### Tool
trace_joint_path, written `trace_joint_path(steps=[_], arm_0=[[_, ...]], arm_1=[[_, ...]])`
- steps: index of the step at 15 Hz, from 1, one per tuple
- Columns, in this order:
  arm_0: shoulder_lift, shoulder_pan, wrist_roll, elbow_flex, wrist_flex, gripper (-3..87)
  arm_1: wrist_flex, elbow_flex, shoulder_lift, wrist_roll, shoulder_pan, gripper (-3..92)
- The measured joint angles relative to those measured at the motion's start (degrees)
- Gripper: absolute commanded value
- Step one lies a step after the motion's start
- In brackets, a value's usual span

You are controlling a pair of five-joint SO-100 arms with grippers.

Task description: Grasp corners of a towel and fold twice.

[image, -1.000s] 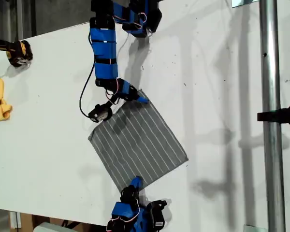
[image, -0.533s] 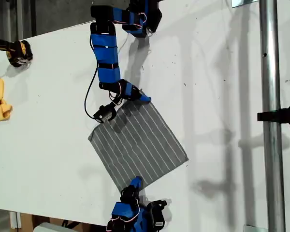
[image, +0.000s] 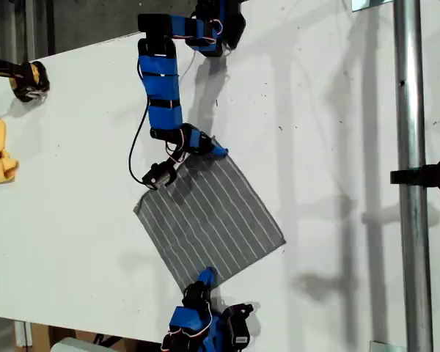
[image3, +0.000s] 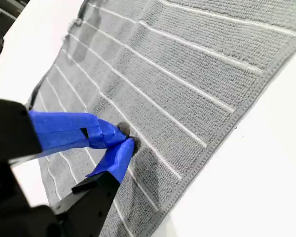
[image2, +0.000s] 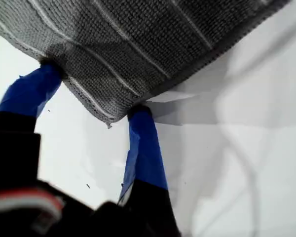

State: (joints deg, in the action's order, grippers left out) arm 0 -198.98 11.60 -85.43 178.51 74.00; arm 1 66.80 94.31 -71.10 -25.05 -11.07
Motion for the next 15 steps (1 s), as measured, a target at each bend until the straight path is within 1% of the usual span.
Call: trace_joint_path(steps=[1, 2, 3, 7, 10, 11, 12, 14, 15], arm_0=[[0.00, 0.00, 0.00, 0.00, 0.00, -1.8], [0.00, 0.00, 0.00, 0.00, 0.00, -1.8], [0.00, 0.00, 0.00, 0.00, 0.00, -1.8], [0.00, 0.00, 0.00, 0.00, 0.00, -1.8], [0.00, 0.00, -0.35, 0.00, 0.00, 0.7], [0.00, 0.00, -0.62, 0.00, -0.18, 0.2], [0.00, -0.97, -0.70, 0.00, -1.23, -2.4], [0.09, -2.55, -0.88, -1.14, -4.75, -2.5], [0.97, -2.64, -1.05, -2.20, -5.36, -2.5]], arm_1=[[0.00, -0.44, 0.09, 0.00, 0.00, 13.5], [0.00, -0.97, 0.09, 0.00, 0.00, 2.9], [0.00, -1.32, 0.09, 0.00, 0.00, -0.1], [0.26, -1.32, 0.09, 0.00, 0.00, -0.1], [0.62, -1.32, 0.09, 0.00, 0.00, -0.2], [0.62, -1.32, 0.09, 0.00, 0.18, -0.2], [0.62, -1.32, 0.09, 0.00, 0.35, -0.2], [0.62, -1.32, 0.09, 0.00, 0.53, -0.2], [0.62, -1.32, 0.09, 0.00, 0.53, -0.2]])
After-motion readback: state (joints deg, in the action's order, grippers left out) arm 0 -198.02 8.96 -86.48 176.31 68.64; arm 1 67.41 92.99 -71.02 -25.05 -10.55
